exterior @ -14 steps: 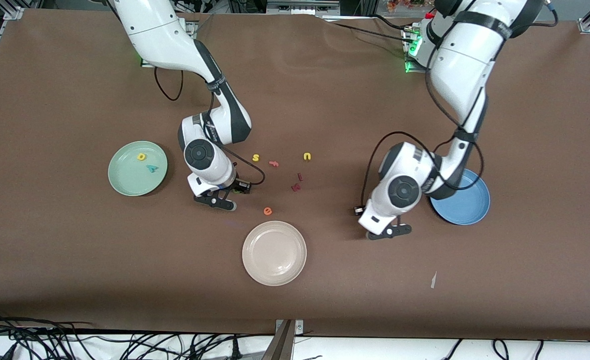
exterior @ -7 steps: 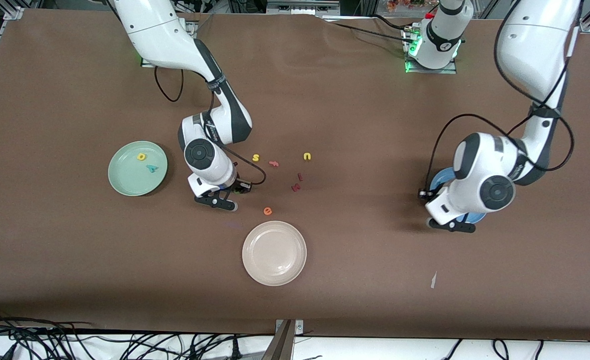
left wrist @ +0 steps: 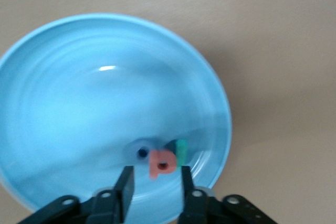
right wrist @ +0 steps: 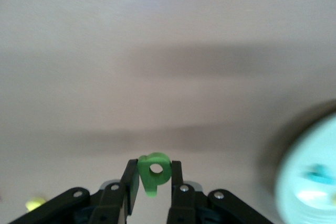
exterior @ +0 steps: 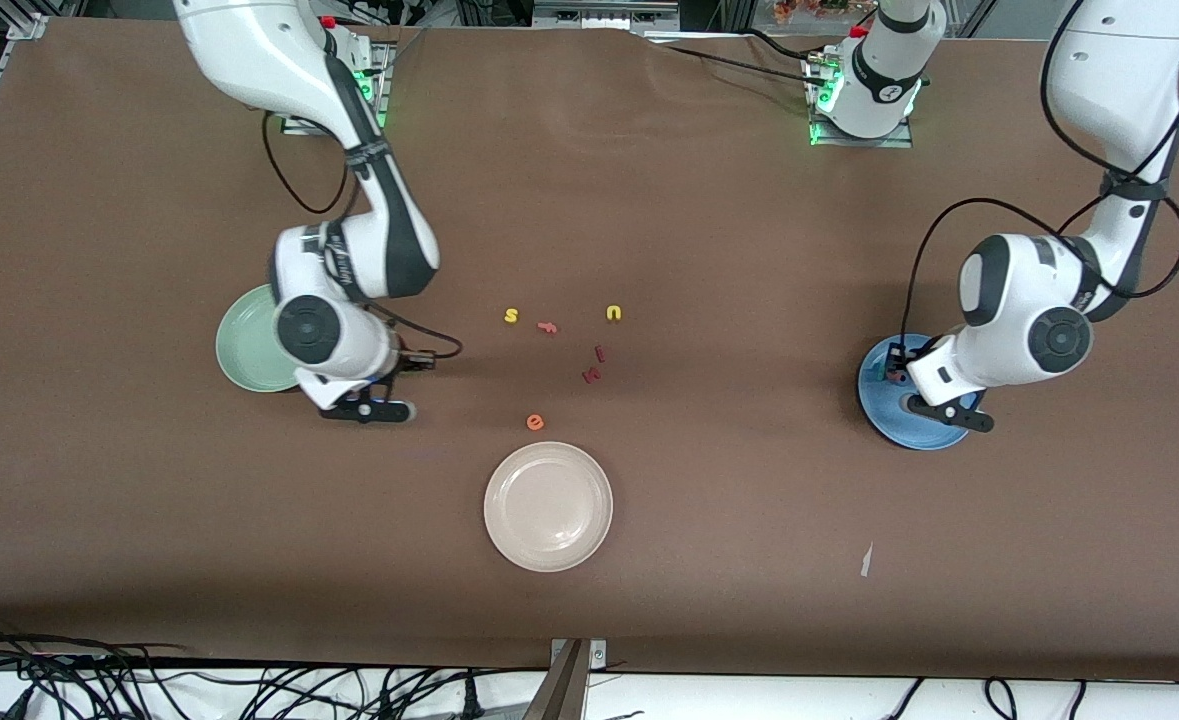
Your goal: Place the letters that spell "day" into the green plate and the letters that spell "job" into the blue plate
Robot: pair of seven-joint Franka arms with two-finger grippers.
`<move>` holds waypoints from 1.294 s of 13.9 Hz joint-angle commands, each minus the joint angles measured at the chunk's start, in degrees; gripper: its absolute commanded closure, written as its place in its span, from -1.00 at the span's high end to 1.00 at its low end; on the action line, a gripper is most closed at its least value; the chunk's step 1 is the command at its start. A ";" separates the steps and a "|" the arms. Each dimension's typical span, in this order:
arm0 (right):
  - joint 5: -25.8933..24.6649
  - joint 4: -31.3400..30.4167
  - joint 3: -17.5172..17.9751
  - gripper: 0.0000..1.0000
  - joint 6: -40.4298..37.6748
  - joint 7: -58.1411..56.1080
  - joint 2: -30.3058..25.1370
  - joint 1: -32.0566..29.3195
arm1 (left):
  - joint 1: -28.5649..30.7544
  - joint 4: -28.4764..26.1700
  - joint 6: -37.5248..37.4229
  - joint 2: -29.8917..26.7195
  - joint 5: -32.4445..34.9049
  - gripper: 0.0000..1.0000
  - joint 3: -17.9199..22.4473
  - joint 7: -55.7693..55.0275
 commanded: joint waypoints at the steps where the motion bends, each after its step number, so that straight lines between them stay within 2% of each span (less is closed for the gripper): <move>1: 0.53 -7.51 -5.28 -1.00 -1.32 -13.01 -5.77 0.12 | 1.29 8.99 -13.33 -2.03 0.63 1.00 -0.55 -0.38; 2: 0.62 -9.53 -7.92 -1.00 -1.32 -18.11 -6.57 0.12 | 1.12 12.08 -16.77 -1.93 0.63 1.00 -0.55 -1.95; 4: 0.79 -11.57 -12.49 -1.00 -0.62 -28.13 -6.05 -0.32 | 0.68 14.73 -19.26 -1.93 0.63 1.00 -0.55 -5.55; 6: 1.67 -13.24 -12.87 -1.00 1.13 -34.05 -4.74 -5.04 | 0.68 14.83 -19.79 -2.37 0.72 1.00 -0.55 -6.19; 10: 3.95 -17.28 -12.69 -1.00 8.16 -41.00 -2.19 -8.05 | 1.29 19.65 -26.80 -3.43 0.98 1.00 -0.46 -6.54; 12: 5.71 -17.64 -12.69 -0.98 8.09 -41.46 -1.48 -8.23 | 1.64 21.94 -30.50 -4.47 1.42 1.00 -0.46 -8.89; 13: 5.98 -18.25 -12.69 -0.79 8.35 -41.46 -1.39 -8.23 | 1.82 21.95 -31.21 -6.05 1.16 1.00 -0.02 -10.65; 15: 6.50 -17.91 -12.69 0.98 7.91 -41.46 -1.21 -8.67 | 1.55 20.90 -31.22 -9.39 1.07 1.00 1.64 -10.41; 18: 6.59 -15.37 -12.69 1.00 4.50 -41.37 -2.09 -8.15 | 1.39 18.79 -31.22 -14.75 1.33 1.00 2.17 -10.67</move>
